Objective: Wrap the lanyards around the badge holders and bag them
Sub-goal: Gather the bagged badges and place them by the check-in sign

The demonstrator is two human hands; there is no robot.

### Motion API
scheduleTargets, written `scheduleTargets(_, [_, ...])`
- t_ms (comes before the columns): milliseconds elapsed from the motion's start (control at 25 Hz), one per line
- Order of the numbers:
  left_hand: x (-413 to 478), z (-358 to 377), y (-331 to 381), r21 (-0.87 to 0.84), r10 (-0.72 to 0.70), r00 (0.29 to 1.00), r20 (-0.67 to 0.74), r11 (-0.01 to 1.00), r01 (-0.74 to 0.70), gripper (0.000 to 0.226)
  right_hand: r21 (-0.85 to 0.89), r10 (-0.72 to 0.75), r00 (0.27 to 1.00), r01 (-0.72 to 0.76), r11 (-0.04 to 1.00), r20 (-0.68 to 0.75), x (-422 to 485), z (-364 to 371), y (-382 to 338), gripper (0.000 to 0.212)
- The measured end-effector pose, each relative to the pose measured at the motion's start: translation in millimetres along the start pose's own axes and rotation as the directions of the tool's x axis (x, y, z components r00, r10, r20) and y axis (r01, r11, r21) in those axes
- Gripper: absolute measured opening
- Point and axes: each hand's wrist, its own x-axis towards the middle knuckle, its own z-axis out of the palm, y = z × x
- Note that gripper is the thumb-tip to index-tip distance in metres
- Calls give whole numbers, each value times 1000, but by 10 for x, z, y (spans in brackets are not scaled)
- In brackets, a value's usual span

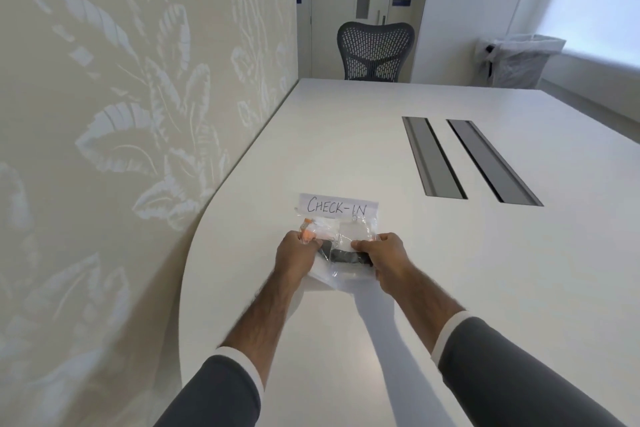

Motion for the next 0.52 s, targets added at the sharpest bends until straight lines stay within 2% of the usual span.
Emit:
scheduleTargets(160, [3,44,-60,260,106,992,-67,962,-85,36,-46,15,999,-16,999,-41,132,10,57,39])
scheduleTargets(320, [-53,87,-127,583,237,955,-180,807,-91,46,-261,-20,987,-22,965,-157,184,55,73,34])
scheduleTargets(400, [-63,95,-136,653,274,938,-211,754,-73,51,-444,-45,975,-58,894,-218,196,67,81,39])
scheduleTargets(520, [-67,128,-131,672,278,934,-225,739,-58,51,-573,-81,976,-50,818,-201,183,91,68,43])
